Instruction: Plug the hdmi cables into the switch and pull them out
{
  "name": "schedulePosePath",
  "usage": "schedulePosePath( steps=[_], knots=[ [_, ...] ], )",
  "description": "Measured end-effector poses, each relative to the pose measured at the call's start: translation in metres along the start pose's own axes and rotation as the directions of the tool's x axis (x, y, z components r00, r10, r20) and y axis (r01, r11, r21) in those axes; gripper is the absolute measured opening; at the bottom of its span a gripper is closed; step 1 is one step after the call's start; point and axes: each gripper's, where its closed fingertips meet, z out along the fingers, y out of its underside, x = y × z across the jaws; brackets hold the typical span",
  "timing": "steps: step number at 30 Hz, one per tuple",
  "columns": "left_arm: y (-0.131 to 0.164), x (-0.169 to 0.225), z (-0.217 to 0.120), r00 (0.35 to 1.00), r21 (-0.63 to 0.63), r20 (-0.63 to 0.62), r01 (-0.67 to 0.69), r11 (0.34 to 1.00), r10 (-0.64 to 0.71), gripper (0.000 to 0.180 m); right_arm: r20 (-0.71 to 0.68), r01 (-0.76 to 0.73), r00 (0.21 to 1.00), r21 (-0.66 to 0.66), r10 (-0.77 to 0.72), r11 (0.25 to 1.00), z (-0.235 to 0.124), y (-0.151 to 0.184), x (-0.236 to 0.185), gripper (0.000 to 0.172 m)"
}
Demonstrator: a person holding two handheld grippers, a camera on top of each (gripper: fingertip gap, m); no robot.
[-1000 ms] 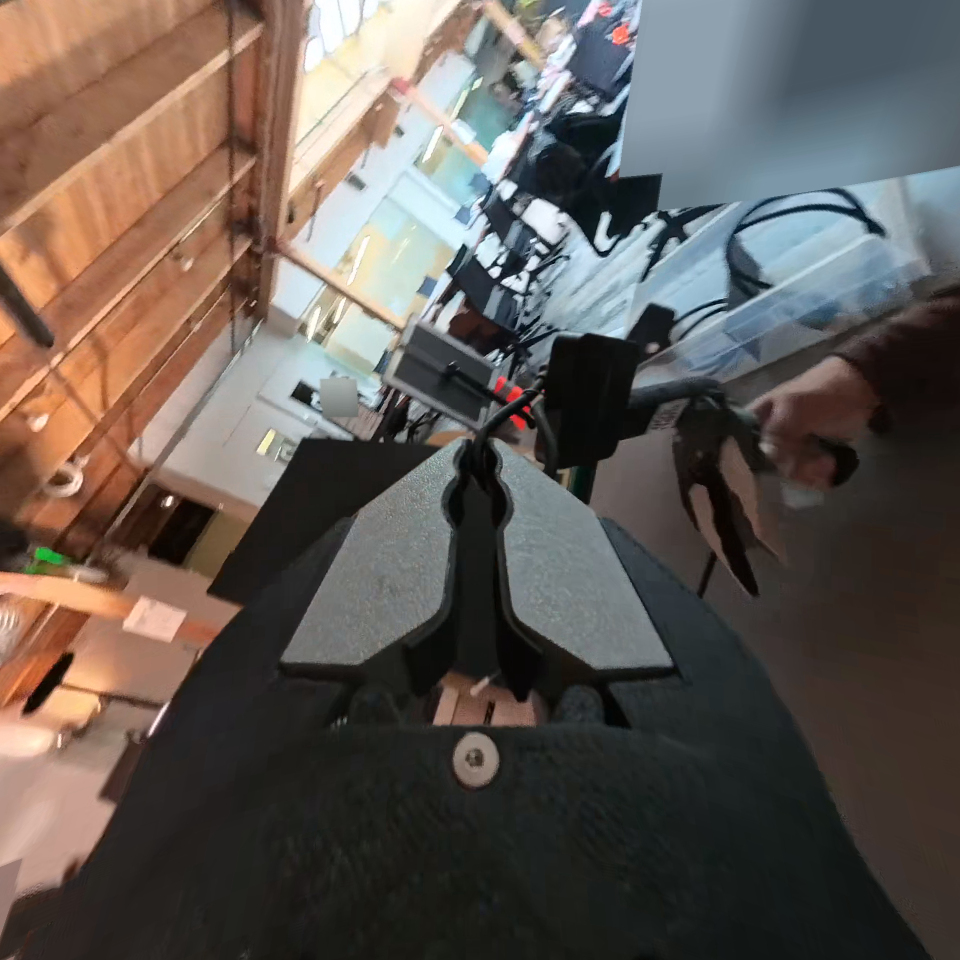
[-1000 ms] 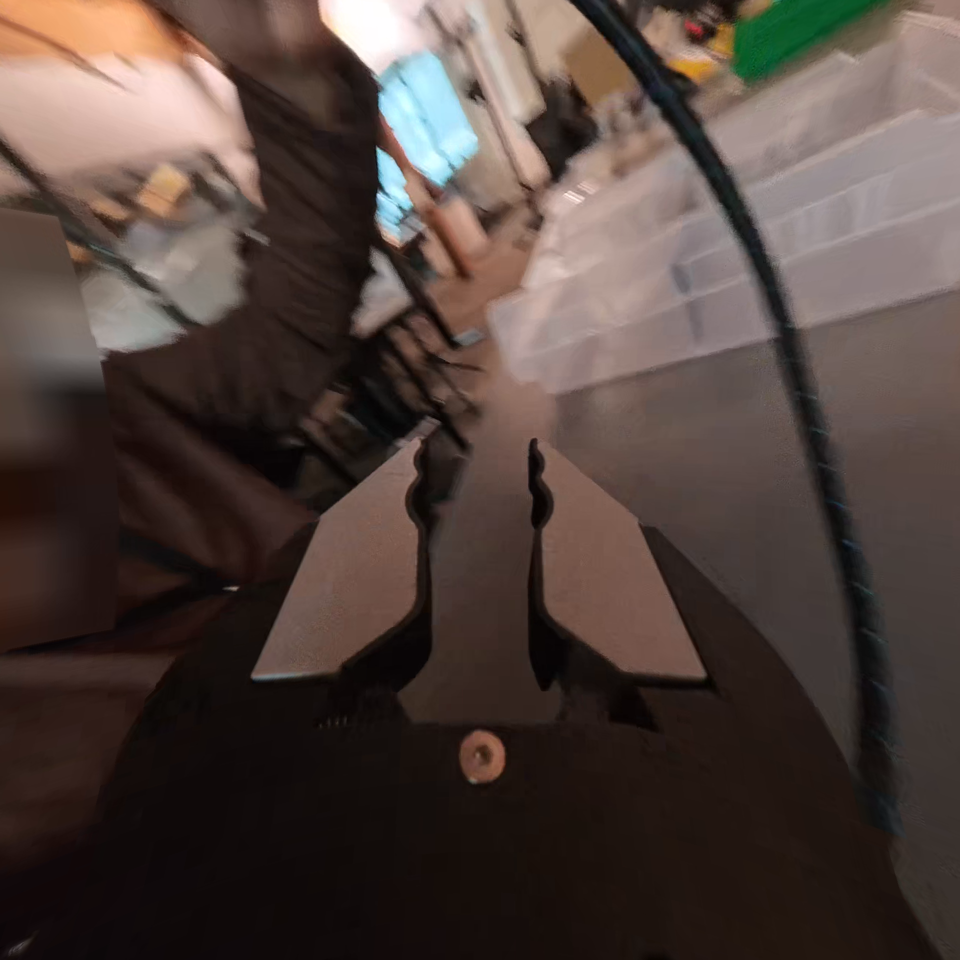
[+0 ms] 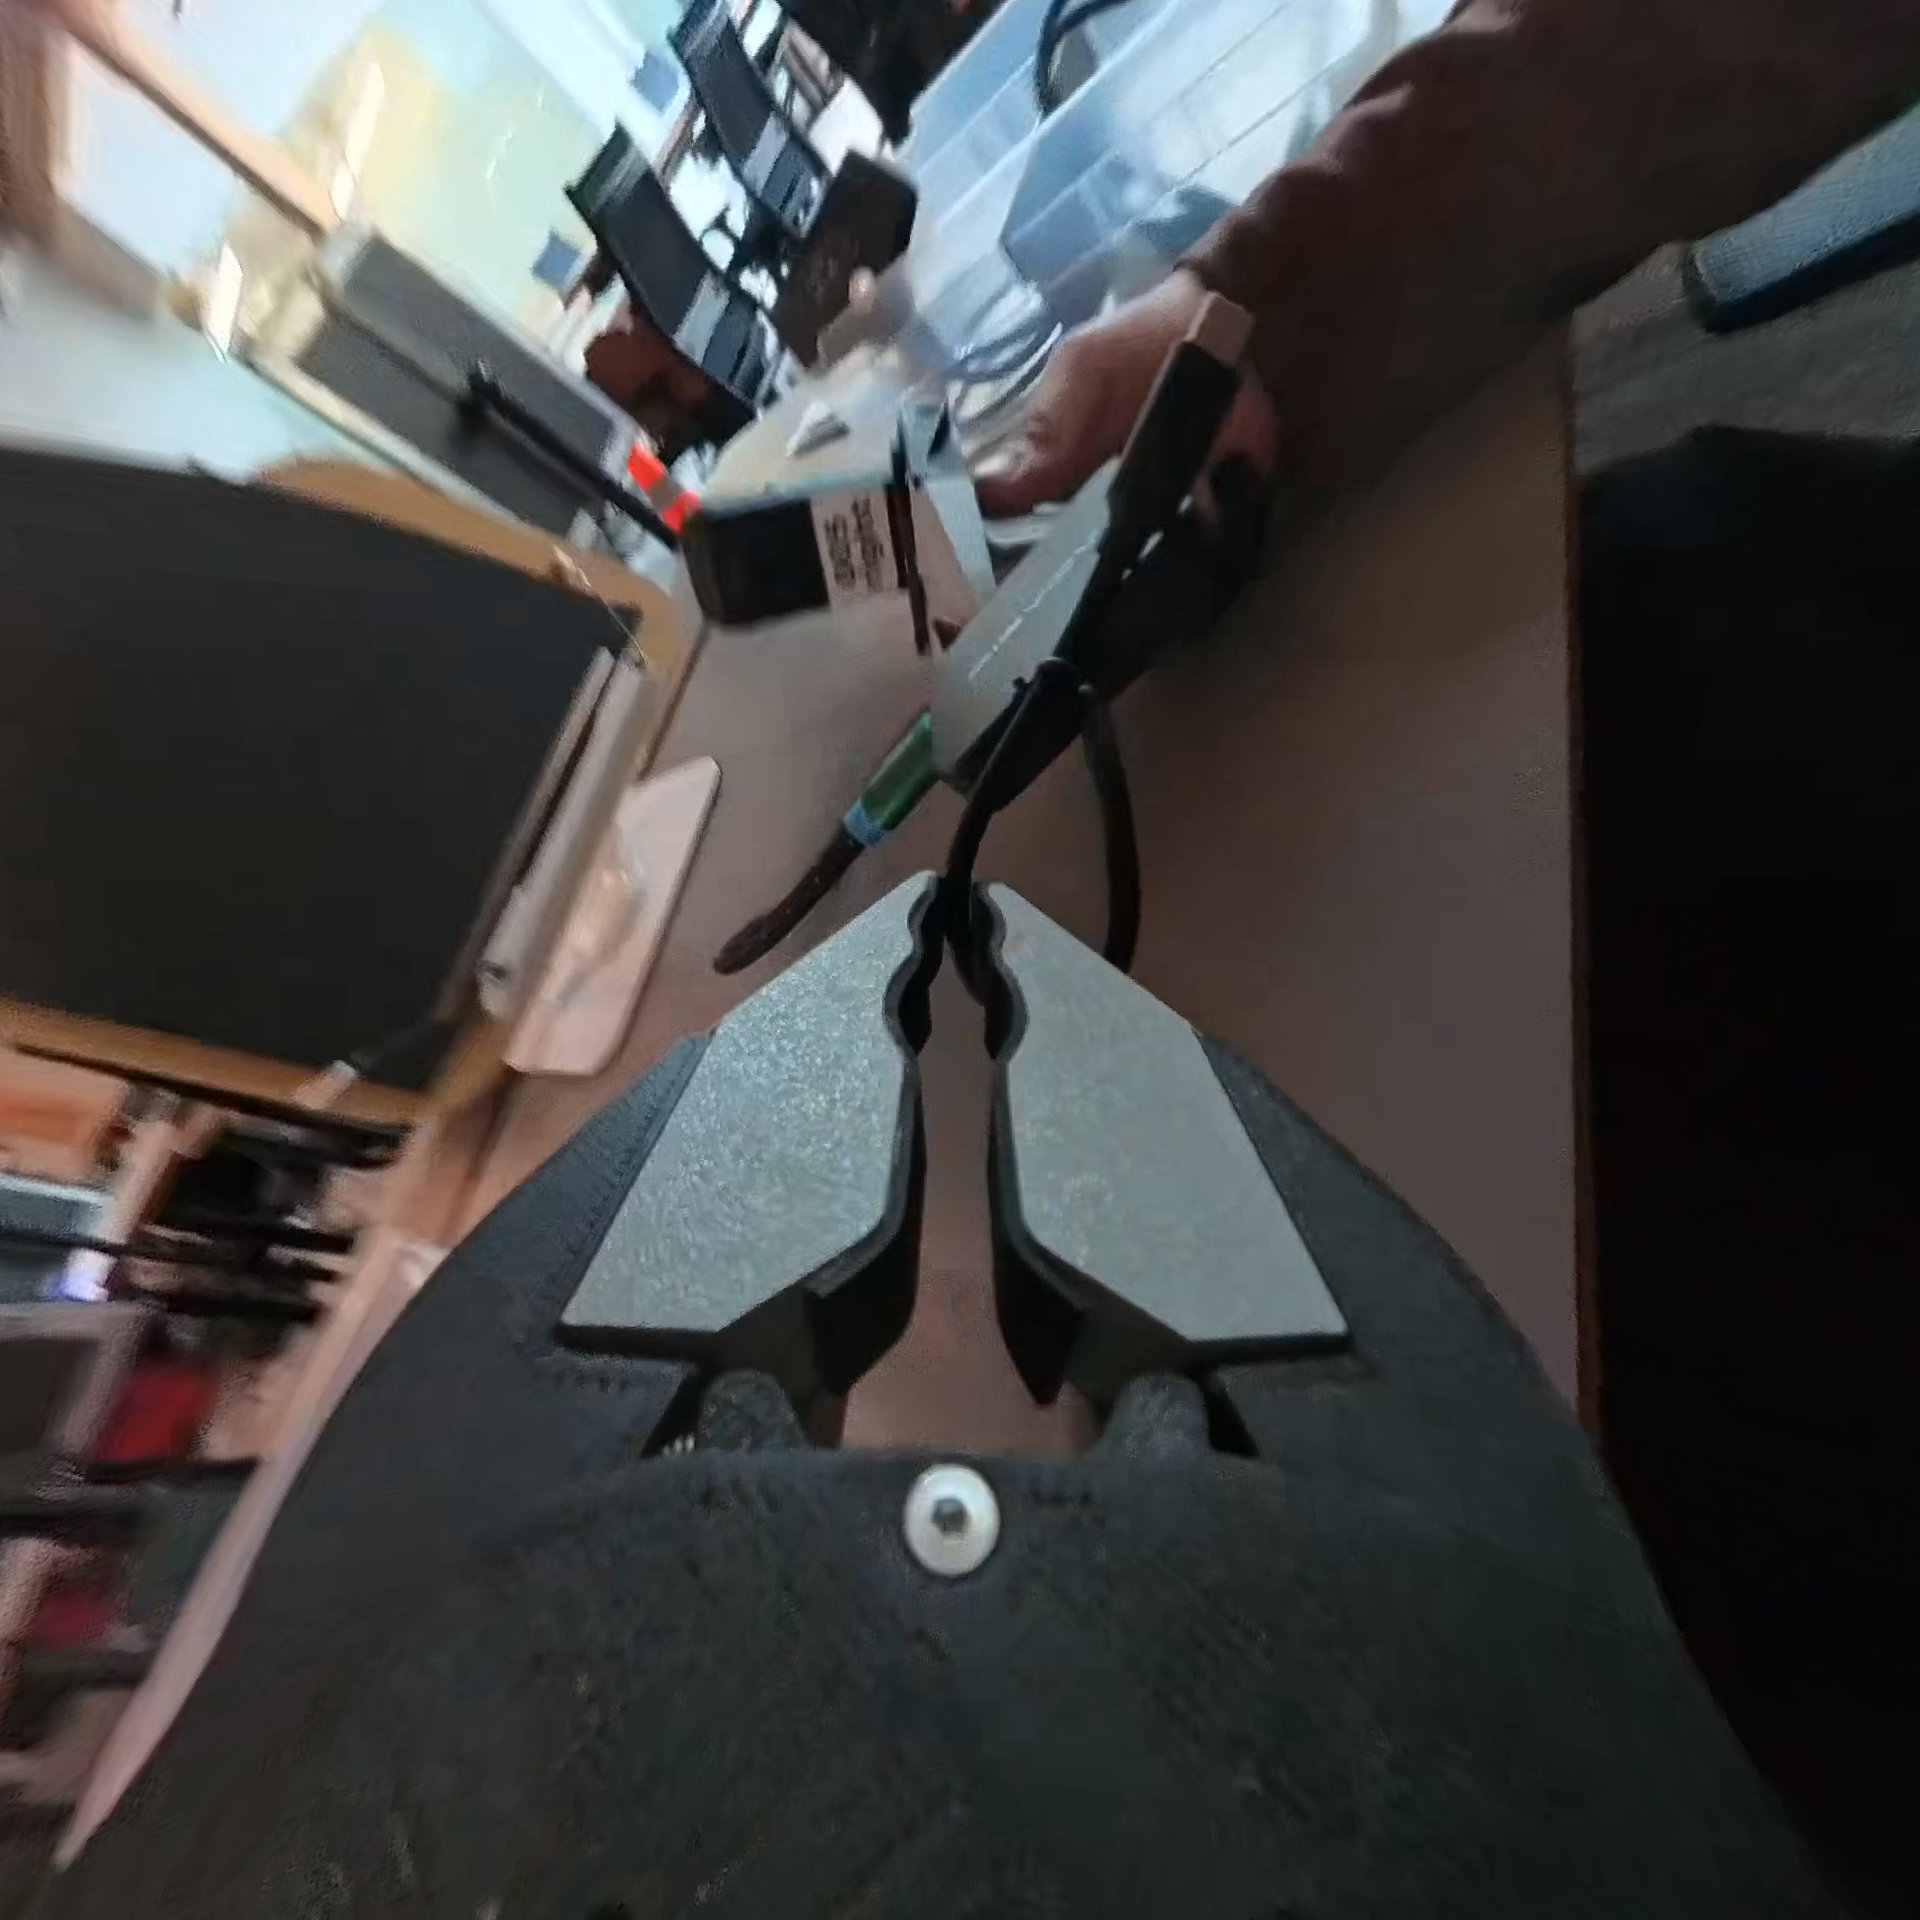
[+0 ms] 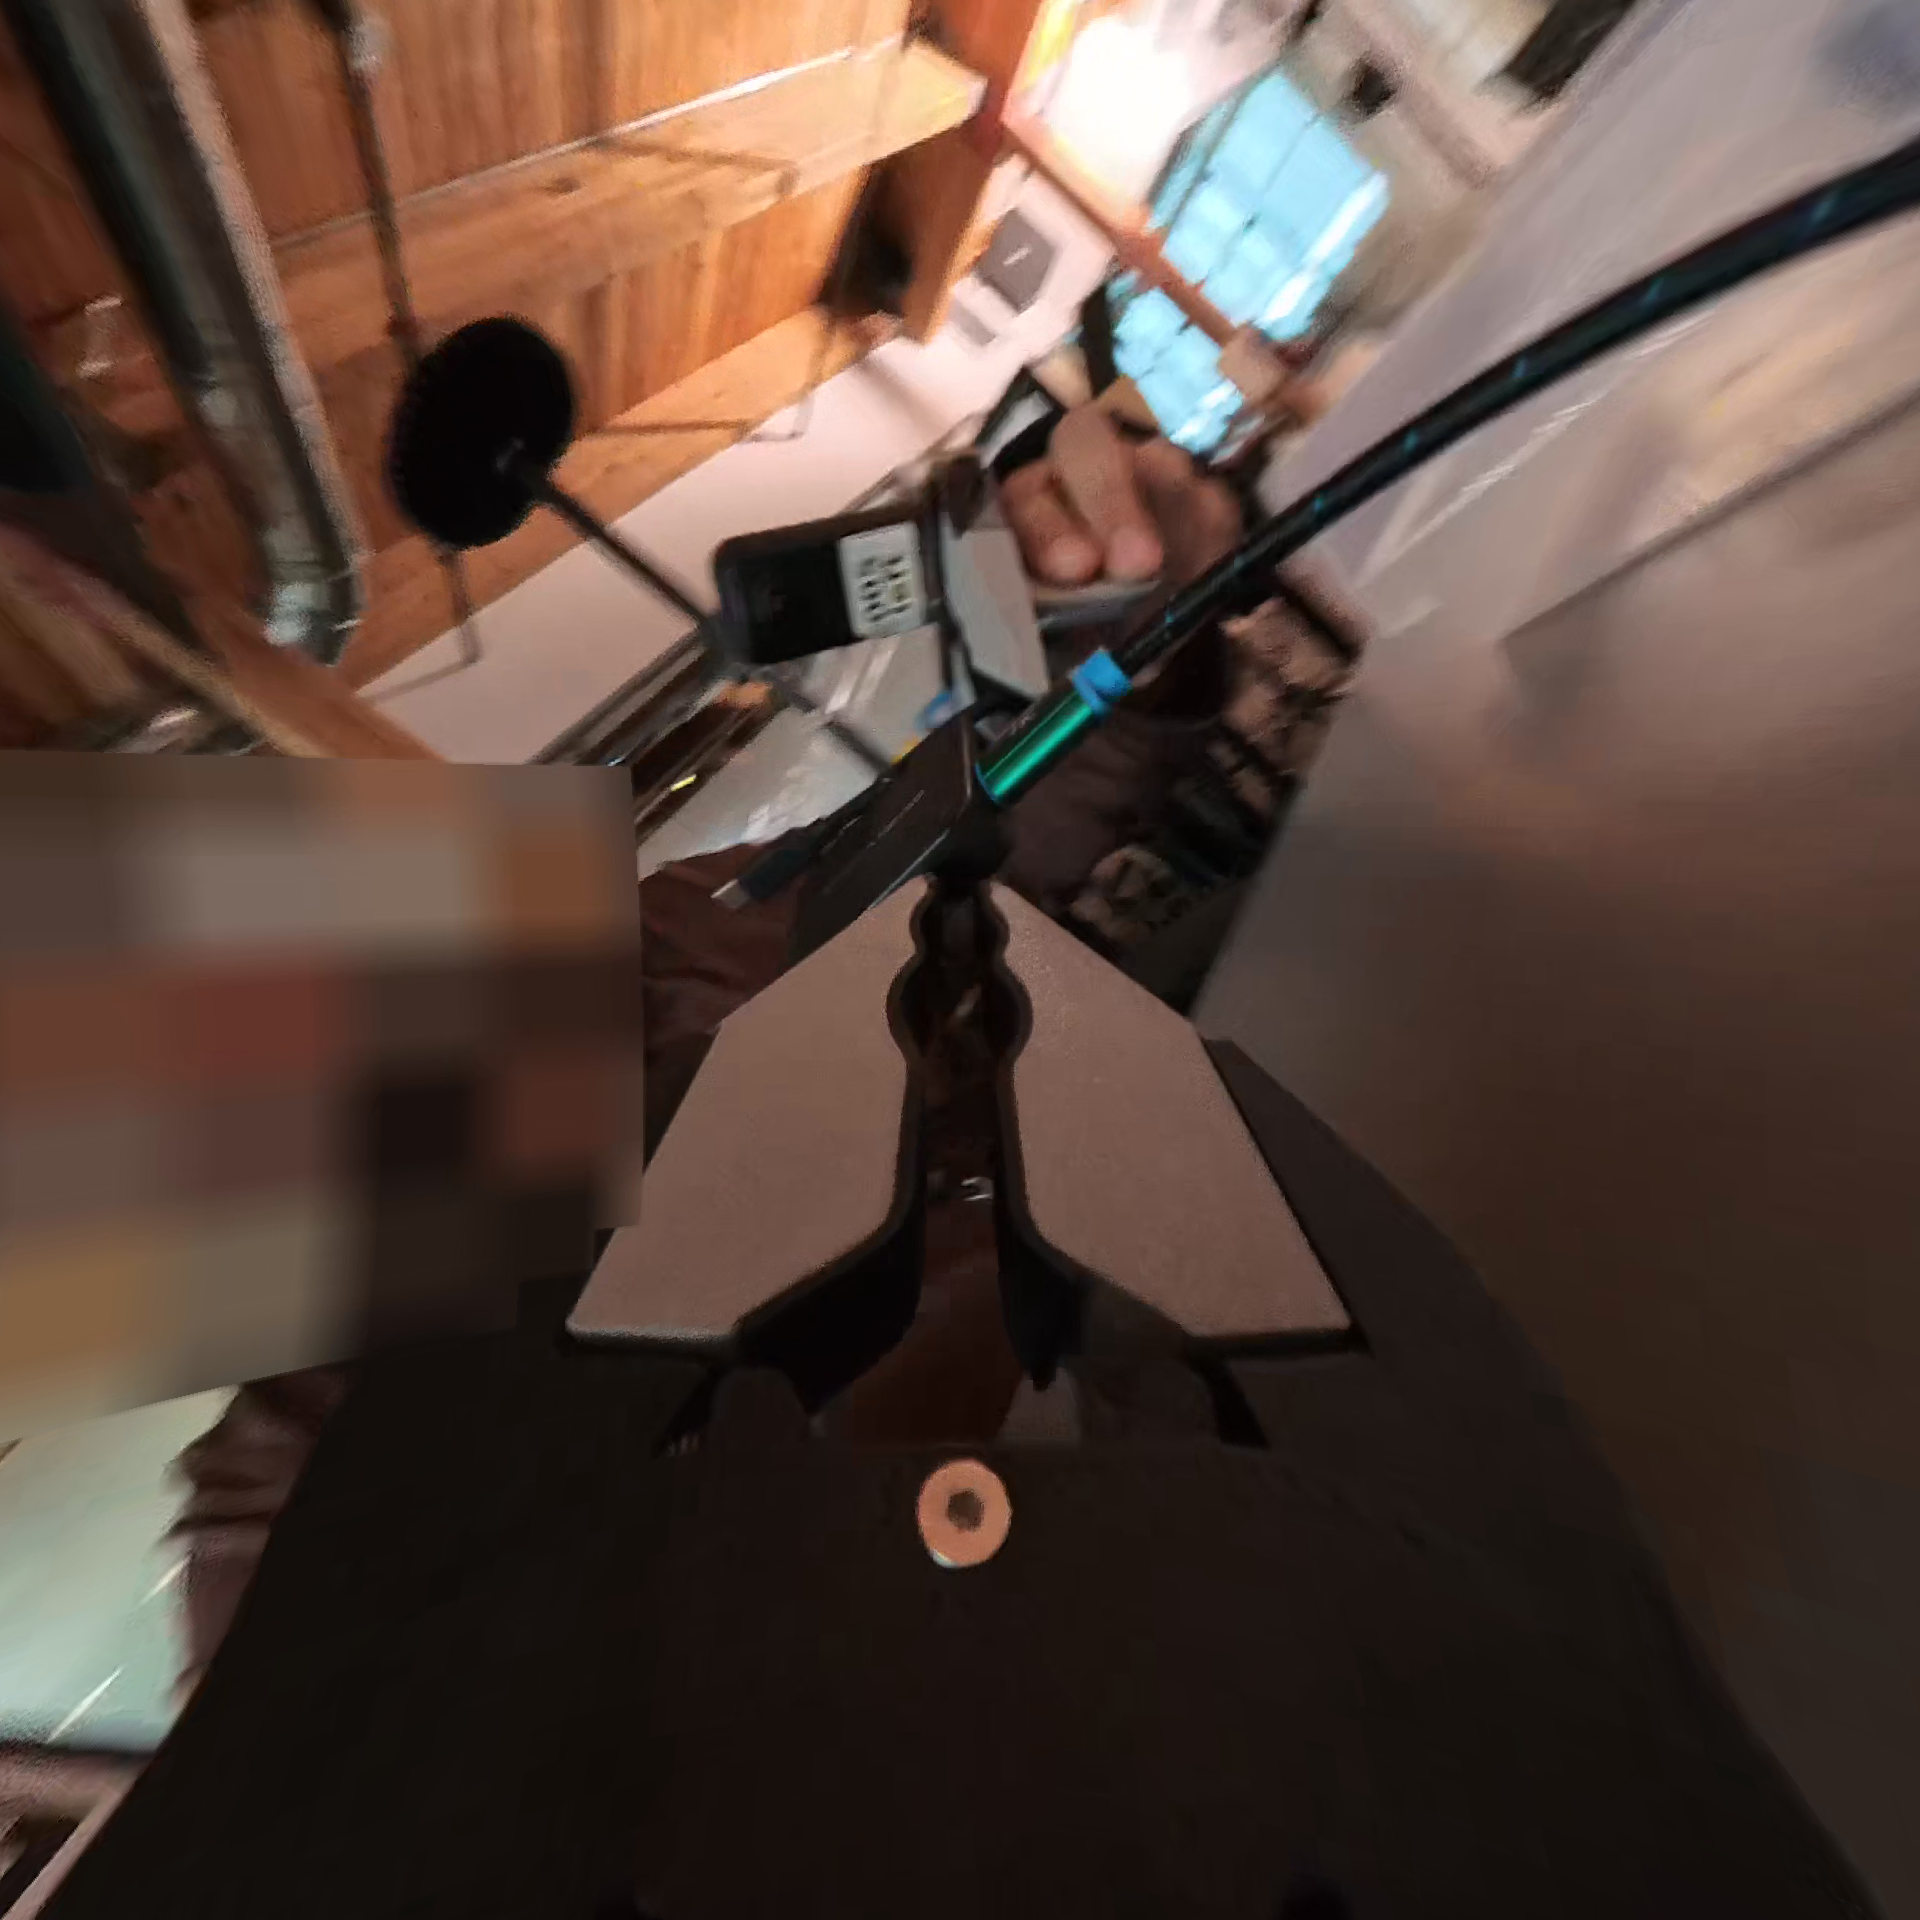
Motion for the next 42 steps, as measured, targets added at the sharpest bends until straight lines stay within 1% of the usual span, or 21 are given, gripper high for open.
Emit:
schedulePosePath(
  steps=[1,4,8,9,11,12,16,19,20,21,23,24,26,29,31,33,35,37,39,40,42],
  knots=[
    [0.009,-0.001,0.004,0.999,-0.003,0.008,0.038,0.999,-0.038,0.002,-0.078,0.010,0.997,0.021,-0.008,1.000,-0.006,-0.004,0.011,0.002],
    [0.025,0.007,0.013,0.999,-0.023,0.023,-0.045,0.999,0.046,0.002,-0.201,0.014,0.979,0.006,-0.012,1.000,-0.014,-0.002,0.027,0.000],
    [0.048,0.024,0.026,0.976,-0.205,-0.010,-0.215,0.955,0.218,0.004,-0.234,-0.130,0.963,0.045,0.137,0.991,-0.025,-0.001,0.041,0.000],
    [0.050,0.028,0.029,0.968,-0.231,-0.030,-0.248,0.941,0.247,0.003,-0.204,-0.123,0.969,0.084,0.138,0.989,-0.029,-0.009,0.036,0.020],
    [0.062,0.034,0.034,0.957,-0.302,-0.063,-0.290,0.908,0.284,0.002,-0.312,-0.070,0.944,0.130,0.108,0.989,-0.047,-0.017,0.046,0.017],
    [0.066,0.035,0.037,0.953,-0.318,-0.068,-0.300,0.899,0.294,0.002,-0.417,-0.025,0.906,0.130,0.078,0.991,-0.057,-0.019,0.055,0.027],
    [0.070,0.038,0.044,0.961,-0.317,-0.062,-0.274,0.908,0.269,0.002,-0.530,0.079,0.842,-0.067,-0.103,0.995,-0.049,-0.004,0.056,0.034],
    [0.065,0.027,0.046,0.931,-0.333,0.019,-0.338,0.880,0.365,0.002,-0.629,0.047,0.751,-0.250,-0.199,0.967,-0.044,0.018,0.074,0.042],
    [0.059,0.016,0.045,0.890,-0.342,0.086,-0.397,0.852,0.449,0.002,-0.641,0.036,0.737,-0.278,-0.213,0.960,-0.042,0.022,0.077,0.044],
    [0.050,0.003,0.042,0.807,-0.364,0.154,-0.491,0.792,0.571,0.002,-0.638,0.036,0.738,-0.287,-0.219,0.957,-0.040,0.024,0.077,0.047],
    [0.028,-0.014,0.038,0.551,-0.414,0.217,-0.696,0.587,0.806,0.002,-0.616,0.024,0.765,-0.265,-0.189,0.964,-0.038,0.024,0.075,0.048],
    [0.019,-0.016,0.040,0.468,-0.409,0.220,-0.752,0.517,0.856,0.002,-0.590,0.016,0.793,-0.226,-0.150,0.974,-0.037,0.021,0.072,0.051],
    [0.004,-0.018,0.043,0.413,-0.374,0.233,-0.798,0.474,0.880,0.003,-0.502,0.018,0.861,-0.123,-0.078,0.992,-0.033,0.010,0.060,0.055],
    [-0.022,-0.028,0.041,0.335,-0.343,0.293,-0.837,0.426,0.895,0.002,-0.354,0.086,0.931,-0.022,-0.088,0.996,-0.029,-0.010,0.034,0.051],
    [-0.027,-0.040,0.040,0.366,-0.357,0.304,-0.812,0.461,0.880,0.003,-0.241,0.135,0.962,-0.006,-0.132,0.991,-0.026,-0.014,0.011,0.026],
    [-0.024,-0.055,0.039,0.430,-0.389,0.315,-0.755,0.529,0.846,0.002,-0.180,0.183,0.967,-0.008,-0.182,0.983,-0.025,-0.015,-0.006,0.011],
    [-0.010,-0.063,0.043,0.606,-0.387,0.308,-0.624,0.679,0.733,0.002,-0.273,0.266,0.926,-0.012,-0.260,0.964,-0.028,-0.021,-0.002,0.010],
    [0.005,-0.065,0.046,0.823,-0.352,0.321,-0.356,0.866,0.469,0.004,-0.398,0.320,0.862,-0.054,-0.315,0.946,-0.038,-0.025,0.009,0.010],
    [0.005,-0.062,0.045,0.952,-0.210,0.298,-0.002,0.978,0.066,0.037,-0.484,0.389,0.801,-0.027,-0.352,0.921,-0.049,-0.037,0.011,0.010],
    [0.000,-0.061,0.043,0.956,-0.124,0.260,0.173,0.977,-0.136,0.043,-0.502,0.415,0.785,-0.011,-0.364,0.910,-0.054,-0.042,0.008,0.010],
    [-0.012,-0.062,0.037,0.891,0.011,0.134,0.437,0.899,-0.434,0.051,-0.516,0.452,0.763,-0.003,-0.388,0.892,-0.058,-0.046,0.003,0.010]
  ],
)
